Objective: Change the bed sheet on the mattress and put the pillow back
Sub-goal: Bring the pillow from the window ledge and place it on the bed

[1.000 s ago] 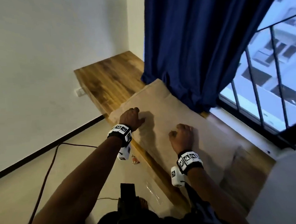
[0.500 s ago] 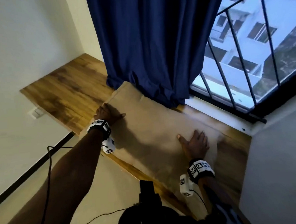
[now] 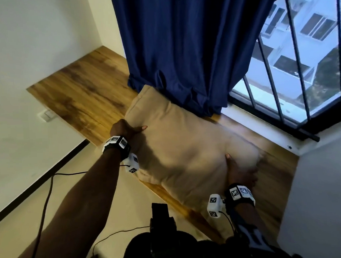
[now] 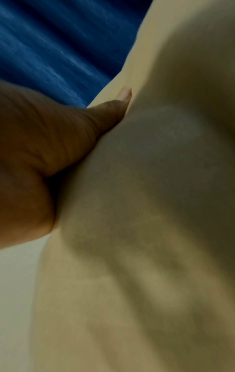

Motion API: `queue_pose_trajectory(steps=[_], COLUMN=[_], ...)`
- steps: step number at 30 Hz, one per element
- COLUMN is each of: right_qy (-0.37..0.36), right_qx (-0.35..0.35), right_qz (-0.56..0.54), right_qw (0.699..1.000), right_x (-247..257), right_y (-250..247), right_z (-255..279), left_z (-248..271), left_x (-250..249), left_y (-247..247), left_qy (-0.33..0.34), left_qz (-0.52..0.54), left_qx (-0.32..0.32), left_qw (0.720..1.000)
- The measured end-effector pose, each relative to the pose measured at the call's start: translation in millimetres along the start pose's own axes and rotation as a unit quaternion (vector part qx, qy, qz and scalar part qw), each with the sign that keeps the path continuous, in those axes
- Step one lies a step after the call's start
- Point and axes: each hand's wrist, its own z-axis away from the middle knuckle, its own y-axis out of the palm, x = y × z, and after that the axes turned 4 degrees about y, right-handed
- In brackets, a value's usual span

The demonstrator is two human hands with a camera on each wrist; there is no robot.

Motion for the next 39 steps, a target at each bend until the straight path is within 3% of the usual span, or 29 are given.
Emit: queue_pose_trajectory(steps=[6, 9, 16, 21, 24, 27, 31, 35, 39], right_qy=[-0.147, -0.193, -0.305, -0.395, -0.486, -0.524, -0.597, -0.645, -0.675], right_qx=[-0.044, -0.033, 0.029, 0.12, 0.202, 0.267, 0.367, 0.466, 0.546], right_qz=[-0.028, -0.04, -0.068, -0.044, -0.034, -0.019, 0.007, 0.035, 0.063], right_qw=[0.988, 0.98, 0.949, 0.91, 0.85, 0.809, 0.713, 0.604, 0.492], right_x=[29, 52, 83, 80, 52, 20, -42, -118, -190], right_y=[-20, -27, -9, 14, 36, 56, 66, 62, 45], right_z=[20, 36, 115, 199, 266, 334, 420, 504, 569], left_z=[23, 46, 134, 241, 339, 442, 589, 737, 844], left_x=[13, 36, 153, 246, 309, 361, 402, 413, 382], left_y=[-27, -46, -101, -129, -132, -122, -90, -34, 28], left_qy=[0.044, 0.028, -0.047, -0.141, -0.216, -0.296, -0.387, -0.47, -0.539], left_qz=[0.054, 0.088, 0.127, 0.167, 0.197, 0.217, 0.23, 0.236, 0.232], left_qx=[-0.091, -0.139, -0.254, -0.329, -0.376, -0.435, -0.493, -0.563, -0.604], left_qw=[0.993, 0.986, 0.958, 0.918, 0.879, 0.822, 0.745, 0.638, 0.54])
